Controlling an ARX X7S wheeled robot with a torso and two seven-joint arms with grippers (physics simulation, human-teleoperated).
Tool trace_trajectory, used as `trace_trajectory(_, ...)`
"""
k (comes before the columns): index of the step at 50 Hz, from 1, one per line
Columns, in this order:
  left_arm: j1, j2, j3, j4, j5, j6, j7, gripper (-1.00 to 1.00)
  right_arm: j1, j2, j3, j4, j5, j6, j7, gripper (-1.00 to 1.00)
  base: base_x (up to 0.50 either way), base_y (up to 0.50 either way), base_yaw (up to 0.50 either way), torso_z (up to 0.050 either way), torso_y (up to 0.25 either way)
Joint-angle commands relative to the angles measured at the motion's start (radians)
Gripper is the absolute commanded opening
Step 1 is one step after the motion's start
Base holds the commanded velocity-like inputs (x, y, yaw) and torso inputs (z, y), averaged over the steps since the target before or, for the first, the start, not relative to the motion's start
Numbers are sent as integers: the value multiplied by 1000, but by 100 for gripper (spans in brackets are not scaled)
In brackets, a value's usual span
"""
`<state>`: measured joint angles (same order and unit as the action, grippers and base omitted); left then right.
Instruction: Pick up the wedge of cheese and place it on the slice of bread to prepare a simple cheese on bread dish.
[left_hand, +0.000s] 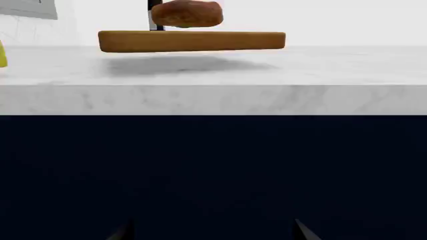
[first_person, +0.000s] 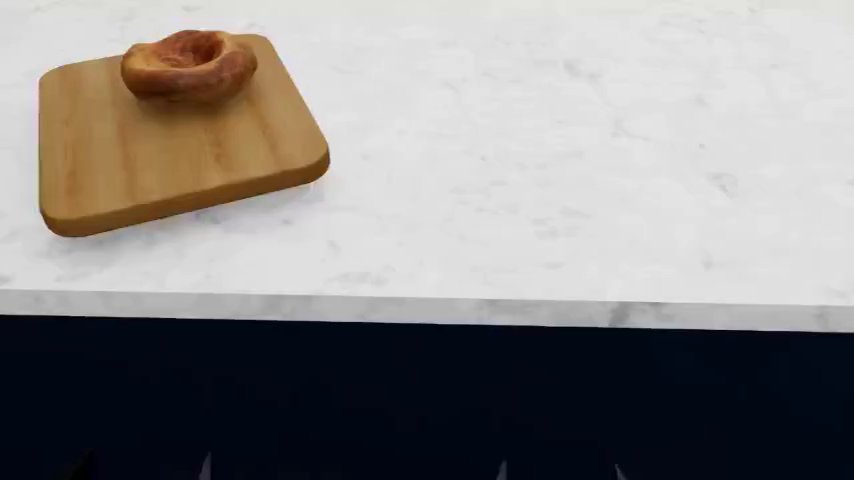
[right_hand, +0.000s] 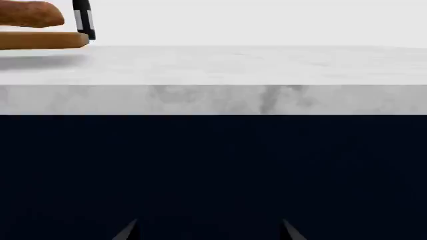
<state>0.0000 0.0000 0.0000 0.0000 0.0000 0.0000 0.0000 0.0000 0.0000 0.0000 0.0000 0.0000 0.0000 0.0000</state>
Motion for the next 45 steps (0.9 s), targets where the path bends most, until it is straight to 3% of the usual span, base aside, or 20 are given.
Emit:
trace_trajectory(1,0,-10,11,0,-10,0,0,100,0,9,-13,0,9,0,0,100,0,0,0,0,0)
trace_trajectory(17,14,-58,50,22,-115,59,-5,100,11,50,-70,35,30,-25,83,100,0,0,0,0,0)
trace_trajectory(27,21,-76,75,28,-125,80,-9,100,11,67,-92,52,38,-47,101,100,0,0,0,50,0)
trace_trajectory(37,50,-108,94,173,-121,10,-30,100,-11,97,-116,-92,-1,43,133,100,0,0,0,50,0)
trace_trajectory(45,45,-121,105,248,-134,-37,-43,100,-4,118,-121,-84,1,14,141,100,0,0,0,50,0)
